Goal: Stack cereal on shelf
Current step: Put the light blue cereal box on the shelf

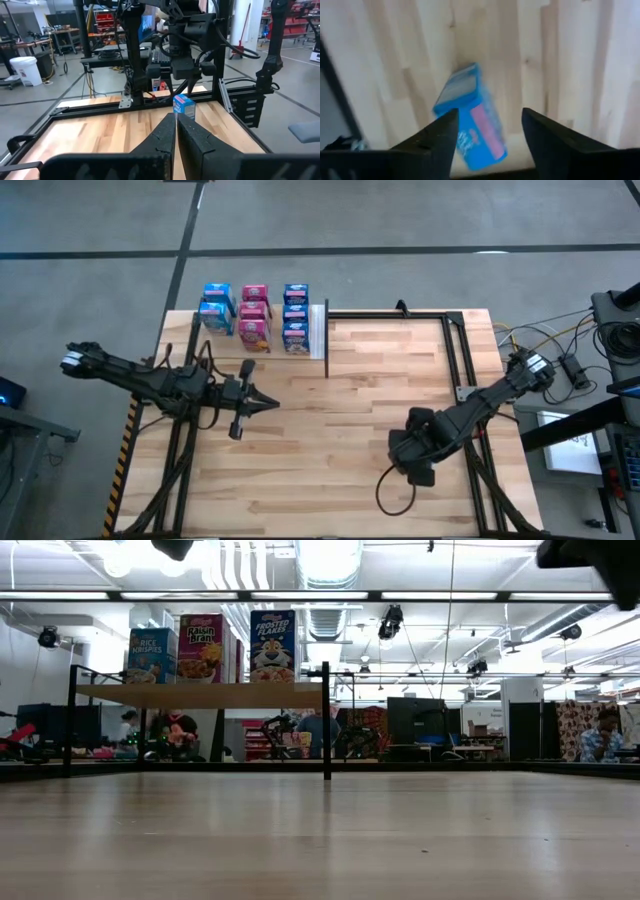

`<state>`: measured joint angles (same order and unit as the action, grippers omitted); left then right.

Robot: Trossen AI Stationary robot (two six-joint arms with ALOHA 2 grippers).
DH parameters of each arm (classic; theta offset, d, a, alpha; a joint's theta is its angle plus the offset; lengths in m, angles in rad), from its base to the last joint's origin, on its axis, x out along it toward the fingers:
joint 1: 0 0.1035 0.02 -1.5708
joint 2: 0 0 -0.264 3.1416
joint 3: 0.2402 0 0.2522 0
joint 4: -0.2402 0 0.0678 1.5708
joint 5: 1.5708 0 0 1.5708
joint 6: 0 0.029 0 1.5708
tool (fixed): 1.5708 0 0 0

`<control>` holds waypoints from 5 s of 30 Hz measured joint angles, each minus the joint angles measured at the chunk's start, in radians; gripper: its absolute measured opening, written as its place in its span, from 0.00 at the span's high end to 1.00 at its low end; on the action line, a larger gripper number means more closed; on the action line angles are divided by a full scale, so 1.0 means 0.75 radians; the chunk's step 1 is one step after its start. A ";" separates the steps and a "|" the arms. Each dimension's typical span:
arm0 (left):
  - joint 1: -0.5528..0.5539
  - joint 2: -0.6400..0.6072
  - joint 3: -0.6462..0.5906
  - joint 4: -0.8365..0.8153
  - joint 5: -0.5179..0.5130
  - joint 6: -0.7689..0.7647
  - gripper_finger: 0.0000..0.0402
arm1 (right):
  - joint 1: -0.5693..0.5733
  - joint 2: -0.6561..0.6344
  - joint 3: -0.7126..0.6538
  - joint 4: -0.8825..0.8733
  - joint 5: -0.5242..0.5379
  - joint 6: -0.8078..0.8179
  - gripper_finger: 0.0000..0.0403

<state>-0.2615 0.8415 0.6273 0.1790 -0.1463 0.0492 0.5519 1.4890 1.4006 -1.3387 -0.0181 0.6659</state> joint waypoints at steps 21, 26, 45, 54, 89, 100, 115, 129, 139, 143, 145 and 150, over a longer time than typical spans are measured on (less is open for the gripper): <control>0.001 -0.007 0.001 -0.022 -0.002 0.027 1.00 | 0.140 0.001 -0.040 -0.086 0.003 0.112 0.36; 0.001 -0.007 0.001 -0.022 -0.005 0.027 1.00 | 0.149 0.001 -0.047 -0.074 0.003 0.109 0.36; 0.001 -0.007 0.001 -0.021 -0.005 0.012 1.00 | 0.160 0.002 -0.172 0.105 0.060 0.084 0.36; 0.001 -0.007 0.001 -0.020 -0.005 0.011 1.00 | 0.157 0.002 -0.230 0.227 0.060 0.039 0.46; 0.001 0.251 0.021 0.046 -0.005 -0.142 1.00 | -0.310 -0.001 -0.160 1.167 0.445 -0.925 0.69; -0.020 0.259 0.022 -0.186 0.000 -0.370 0.99 | -0.456 0.000 -0.302 1.543 0.436 -0.973 0.69; -0.020 0.434 0.018 0.206 -0.126 -0.162 0.47 | -0.467 0.000 -0.369 1.624 0.433 -0.906 0.70; -0.018 0.659 0.132 0.146 -0.409 -0.036 0.34 | -0.466 0.000 -0.369 1.623 0.433 -0.910 0.70; -0.003 0.680 0.105 0.144 -0.414 -0.052 0.34 | -0.466 0.000 -0.370 1.622 0.432 -0.911 0.71; -0.003 0.697 0.104 0.150 -0.340 -0.072 0.32 | -0.466 0.000 -0.369 1.623 0.432 -0.912 0.71; -0.003 0.705 0.104 0.150 -0.336 -0.074 0.29 | -0.466 0.000 -0.370 1.622 0.429 -0.912 0.71; 0.004 0.747 0.104 0.161 -0.351 -0.063 0.24 | -0.466 0.000 -0.370 1.623 0.430 -0.912 0.71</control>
<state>-0.2583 1.4017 0.7055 0.2996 -0.4099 0.0018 0.2026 1.4887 1.1233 -0.1217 0.3042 -0.0181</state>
